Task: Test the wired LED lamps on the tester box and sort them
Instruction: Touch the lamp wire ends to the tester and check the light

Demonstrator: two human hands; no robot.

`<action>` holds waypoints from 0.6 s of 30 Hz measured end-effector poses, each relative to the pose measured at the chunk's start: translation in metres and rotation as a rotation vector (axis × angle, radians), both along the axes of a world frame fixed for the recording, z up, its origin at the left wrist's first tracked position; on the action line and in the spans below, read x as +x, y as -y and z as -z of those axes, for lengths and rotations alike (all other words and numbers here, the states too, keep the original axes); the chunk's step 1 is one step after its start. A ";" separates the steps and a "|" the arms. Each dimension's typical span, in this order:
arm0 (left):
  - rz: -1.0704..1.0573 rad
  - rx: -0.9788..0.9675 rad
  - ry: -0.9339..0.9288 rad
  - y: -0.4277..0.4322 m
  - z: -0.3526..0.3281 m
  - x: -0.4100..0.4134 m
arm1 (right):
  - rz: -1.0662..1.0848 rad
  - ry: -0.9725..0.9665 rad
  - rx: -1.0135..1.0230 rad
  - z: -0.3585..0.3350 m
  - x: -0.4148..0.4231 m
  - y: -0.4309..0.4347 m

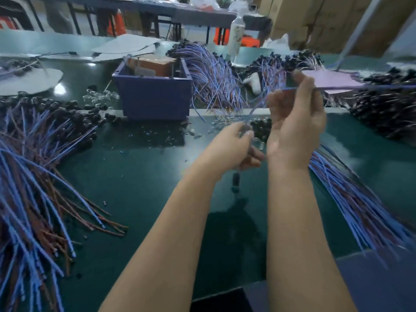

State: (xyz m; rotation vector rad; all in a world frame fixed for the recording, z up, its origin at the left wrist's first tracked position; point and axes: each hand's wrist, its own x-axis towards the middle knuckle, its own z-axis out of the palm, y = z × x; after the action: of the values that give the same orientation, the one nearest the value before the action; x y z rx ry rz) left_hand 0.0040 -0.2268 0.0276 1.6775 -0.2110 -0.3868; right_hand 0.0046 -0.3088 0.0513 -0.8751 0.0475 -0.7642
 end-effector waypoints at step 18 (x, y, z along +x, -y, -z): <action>-0.156 0.236 0.131 0.156 0.067 0.032 | -0.023 -0.515 0.467 0.083 -0.044 0.108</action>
State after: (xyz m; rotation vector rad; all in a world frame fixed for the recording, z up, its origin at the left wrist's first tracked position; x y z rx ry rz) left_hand 0.0361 -0.3829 -0.0396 1.9402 -0.1334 -0.1903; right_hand -0.0399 -0.4165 -0.0317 -0.6021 0.6460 -0.4596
